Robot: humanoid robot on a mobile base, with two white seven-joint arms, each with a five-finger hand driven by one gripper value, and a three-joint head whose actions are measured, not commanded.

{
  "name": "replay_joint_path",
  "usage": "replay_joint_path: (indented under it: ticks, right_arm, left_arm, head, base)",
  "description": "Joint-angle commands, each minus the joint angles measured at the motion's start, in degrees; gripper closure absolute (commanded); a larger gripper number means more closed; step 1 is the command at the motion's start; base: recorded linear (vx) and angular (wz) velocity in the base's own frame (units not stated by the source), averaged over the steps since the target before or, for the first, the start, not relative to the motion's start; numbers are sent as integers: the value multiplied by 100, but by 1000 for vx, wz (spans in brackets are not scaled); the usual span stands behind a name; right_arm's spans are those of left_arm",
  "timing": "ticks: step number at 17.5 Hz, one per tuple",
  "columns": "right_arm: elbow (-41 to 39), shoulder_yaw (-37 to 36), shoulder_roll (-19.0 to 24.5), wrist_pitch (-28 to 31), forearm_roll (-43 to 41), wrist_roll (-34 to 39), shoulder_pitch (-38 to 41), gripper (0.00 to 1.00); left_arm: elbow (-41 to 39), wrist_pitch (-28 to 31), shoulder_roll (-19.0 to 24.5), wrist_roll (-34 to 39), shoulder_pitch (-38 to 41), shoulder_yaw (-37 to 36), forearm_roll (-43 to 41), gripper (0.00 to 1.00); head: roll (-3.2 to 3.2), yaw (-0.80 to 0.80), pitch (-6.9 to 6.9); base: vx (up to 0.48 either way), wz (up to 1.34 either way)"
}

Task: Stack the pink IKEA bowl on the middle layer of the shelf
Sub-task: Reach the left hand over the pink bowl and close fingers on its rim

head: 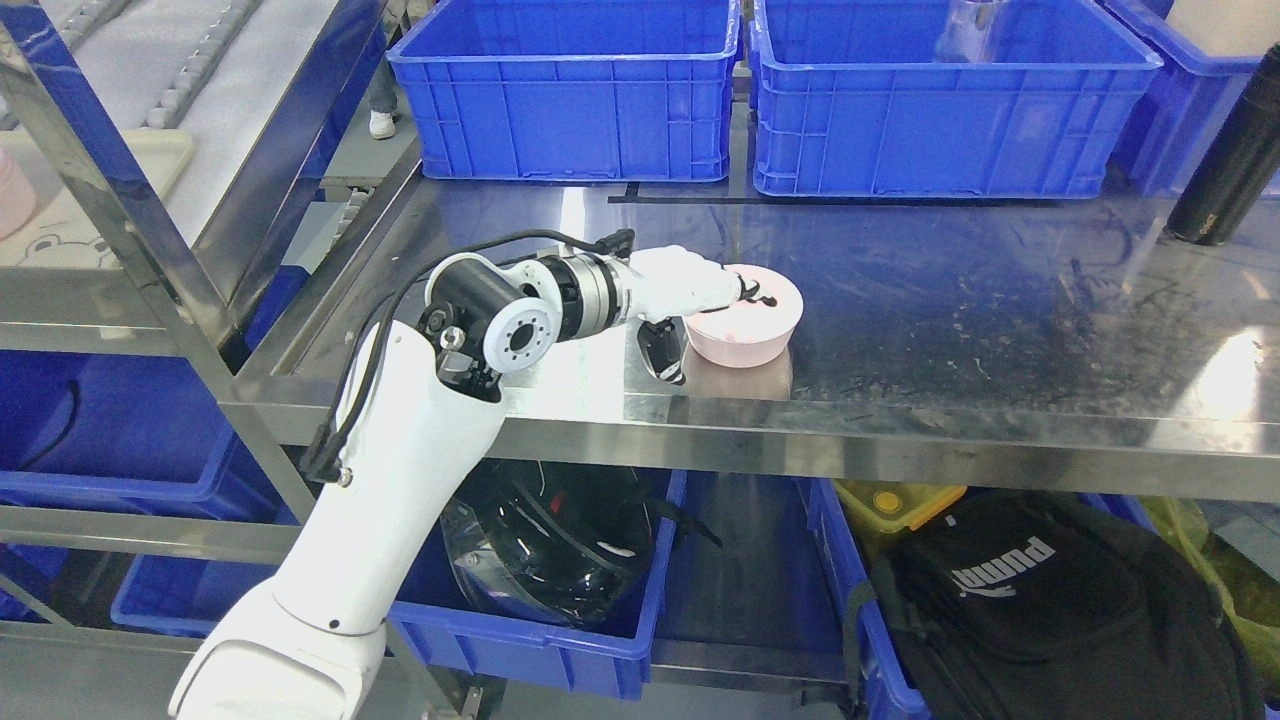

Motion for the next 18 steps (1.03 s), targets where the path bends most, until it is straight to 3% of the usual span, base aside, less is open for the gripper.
replay_joint_path:
  ticks: [1,7,18]
  right_arm:
    - [-100,0,-100,2,0,4,123,0]
    - [-100,0,-100,2,0,4,123,0]
    - [-100,0,-100,2,0,4,123,0]
  left_arm:
    - [705,-19,-543,-48,-178,-311,-405,20]
    - [1267,-28,-543,198,-706,-214,-564,26]
    - [1927,-81,-543,348,-715,-311,-555,36]
  head:
    - [0,0,0]
    - [0,0,-1]
    - [0,0,-1]
  base:
    - [0,0]
    - [0,0]
    - [0,0]
